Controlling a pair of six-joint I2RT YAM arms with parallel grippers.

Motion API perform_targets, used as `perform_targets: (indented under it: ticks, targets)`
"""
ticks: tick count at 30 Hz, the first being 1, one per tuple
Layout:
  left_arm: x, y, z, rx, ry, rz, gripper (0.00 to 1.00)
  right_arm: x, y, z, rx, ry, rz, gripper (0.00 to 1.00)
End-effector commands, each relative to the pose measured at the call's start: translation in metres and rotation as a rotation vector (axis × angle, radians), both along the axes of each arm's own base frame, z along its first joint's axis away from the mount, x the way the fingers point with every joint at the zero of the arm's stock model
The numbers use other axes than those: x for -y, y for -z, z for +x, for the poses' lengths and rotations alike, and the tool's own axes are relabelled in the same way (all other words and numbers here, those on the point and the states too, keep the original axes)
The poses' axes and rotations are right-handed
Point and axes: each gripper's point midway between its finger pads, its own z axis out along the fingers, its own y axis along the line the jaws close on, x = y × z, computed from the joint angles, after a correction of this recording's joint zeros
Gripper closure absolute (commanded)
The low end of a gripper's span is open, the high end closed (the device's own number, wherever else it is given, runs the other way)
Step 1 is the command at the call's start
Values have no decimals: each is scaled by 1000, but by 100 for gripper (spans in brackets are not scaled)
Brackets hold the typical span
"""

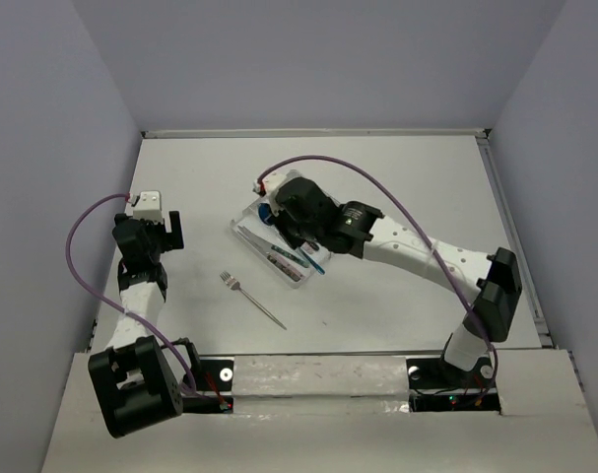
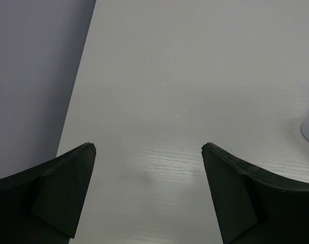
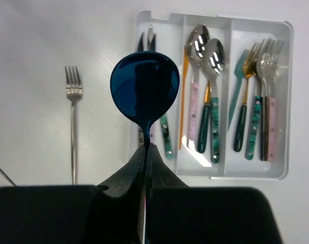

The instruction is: Sort the eating utensils into containers

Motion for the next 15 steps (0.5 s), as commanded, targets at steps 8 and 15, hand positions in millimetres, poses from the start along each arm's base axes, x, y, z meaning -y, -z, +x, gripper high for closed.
perform_targets:
  ticks: [8,15]
  targets:
    - [-6,-9,10,26,-3,18,1,-2,40,45,39,15,-66,100]
    - [-6,-7,10,17,-3,17,1,-14,80,99,36,52,-132,100]
